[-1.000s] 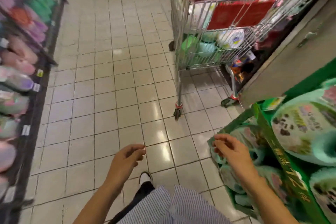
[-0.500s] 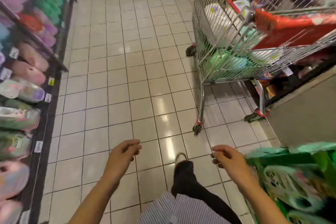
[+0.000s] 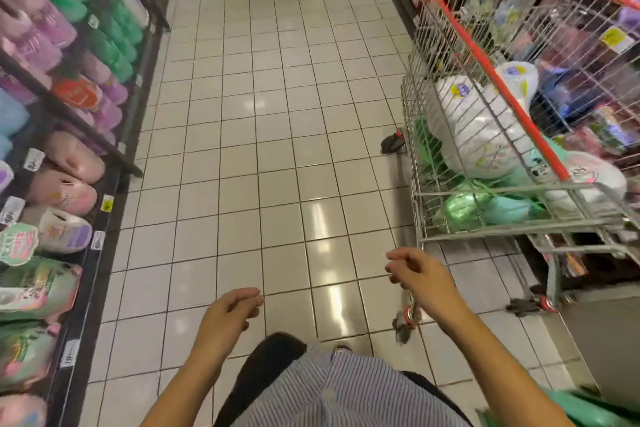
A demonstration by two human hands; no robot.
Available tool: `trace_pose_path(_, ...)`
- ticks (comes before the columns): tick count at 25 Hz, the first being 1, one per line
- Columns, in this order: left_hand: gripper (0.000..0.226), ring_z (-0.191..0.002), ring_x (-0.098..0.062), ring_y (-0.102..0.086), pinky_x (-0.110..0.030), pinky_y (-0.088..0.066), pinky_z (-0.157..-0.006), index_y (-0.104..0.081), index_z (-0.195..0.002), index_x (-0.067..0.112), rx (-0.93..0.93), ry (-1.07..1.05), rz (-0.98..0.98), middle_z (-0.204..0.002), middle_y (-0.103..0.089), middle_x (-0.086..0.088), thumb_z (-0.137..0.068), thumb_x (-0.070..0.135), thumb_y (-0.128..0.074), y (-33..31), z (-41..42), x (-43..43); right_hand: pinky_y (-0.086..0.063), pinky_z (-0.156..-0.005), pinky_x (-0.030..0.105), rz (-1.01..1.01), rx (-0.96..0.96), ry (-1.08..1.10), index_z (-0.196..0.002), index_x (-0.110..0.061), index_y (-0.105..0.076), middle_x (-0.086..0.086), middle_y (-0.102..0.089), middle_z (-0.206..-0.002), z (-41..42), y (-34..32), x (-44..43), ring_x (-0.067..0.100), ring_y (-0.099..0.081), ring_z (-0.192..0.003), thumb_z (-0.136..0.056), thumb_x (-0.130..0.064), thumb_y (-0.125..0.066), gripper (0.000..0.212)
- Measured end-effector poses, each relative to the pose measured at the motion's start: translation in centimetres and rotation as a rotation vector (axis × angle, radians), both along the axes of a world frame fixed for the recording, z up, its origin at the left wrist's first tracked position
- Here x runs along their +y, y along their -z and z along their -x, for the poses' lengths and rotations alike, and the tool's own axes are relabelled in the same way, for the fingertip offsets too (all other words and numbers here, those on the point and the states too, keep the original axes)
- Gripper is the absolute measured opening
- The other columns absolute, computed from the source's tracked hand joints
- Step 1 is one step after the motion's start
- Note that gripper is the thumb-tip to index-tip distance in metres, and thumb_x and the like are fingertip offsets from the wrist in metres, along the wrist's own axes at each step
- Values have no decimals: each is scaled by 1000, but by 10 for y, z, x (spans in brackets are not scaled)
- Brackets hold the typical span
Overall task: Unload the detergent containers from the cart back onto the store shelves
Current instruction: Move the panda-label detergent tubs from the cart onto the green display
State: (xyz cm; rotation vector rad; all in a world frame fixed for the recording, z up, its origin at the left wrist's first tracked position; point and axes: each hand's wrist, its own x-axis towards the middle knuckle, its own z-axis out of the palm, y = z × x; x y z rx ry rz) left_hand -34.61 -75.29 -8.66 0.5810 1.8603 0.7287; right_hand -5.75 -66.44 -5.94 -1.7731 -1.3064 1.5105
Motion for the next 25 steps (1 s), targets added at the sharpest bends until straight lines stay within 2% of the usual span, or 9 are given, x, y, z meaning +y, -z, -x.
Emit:
trace_pose_path(5,15,-98,-20,-64,-26,-47,-74,-67,-104,18,-34,44,10,-104,-70,-6,-94,15,-57,9,40,104,-49,-62,9,-23,59,69,-95,-16,-65,17,-64,-87,33,-4,95,15,-61,-72,-91,-3,-57,15)
trace_pose_path(7,13,-97,-20,-64,-27,-47,-74,-68,-102,17,-28,66,-3,-104,-70,-7,-94,14,-58,7,62,159,-51,-67,16,-17,60,147,-98,-14,-66,23,-66,-91,44,-1,124,16,-63,-74,-91,-4,-59,14)
trace_pose_path(9,13,-96,-19,-65,-29,-47,-75,-69,-100,17,-9,126,-30,-102,-71,-7,-93,14,-58,-3,80,219,-50,-71,24,-17,50,237,-102,-10,-66,21,-69,-94,52,-3,150,16,-64,-74,-90,-5,-60,15)
trace_pose_path(11,12,-97,-19,-66,-30,-47,-76,-69,-99,19,-4,226,-73,-99,-72,-3,-93,16,-59,-23,87,283,-50,-68,22,-44,54,343,-103,-9,-67,18,-70,-91,60,-15,177,14,-64,-73,-90,-6,-61,15)
trace_pose_path(13,13,-96,-18,-66,-29,-48,-75,-70,-98,21,-4,377,-159,-96,-73,-1,-92,15,-60,-45,81,349,-50,-64,14,-130,69,459,-100,-13,-68,14,-70,-85,61,-34,207,5,-64,-68,-91,-5,-61,14)
trace_pose_path(16,16,-95,-17,-66,-27,-48,-76,-69,-95,23,-24,579,-276,-98,-73,-2,-92,11,-59,-79,44,432,-45,-58,6,-274,33,621,-98,-9,-68,0,-69,-75,50,-68,240,-3,-60,-59,-90,1,-60,15)
trace_pose_path(22,16,-88,-11,-67,-27,-49,-77,-71,-93,25,-199,915,-425,-94,-74,0,-89,12,-63,-120,-100,536,-53,-67,17,-475,56,991,-88,-16,-69,-3,-71,-71,-22,-111,273,8,-64,-65,-87,3,-62,20)
trace_pose_path(25,15,-76,-7,-63,-20,-49,-67,-71,-93,19,-282,1007,-508,-86,-72,-1,-89,7,-62,-128,-185,565,-55,-65,17,-497,15,1094,-92,-14,-70,-2,-74,-77,-81,-114,285,8,-66,-67,-88,0,-62,17)
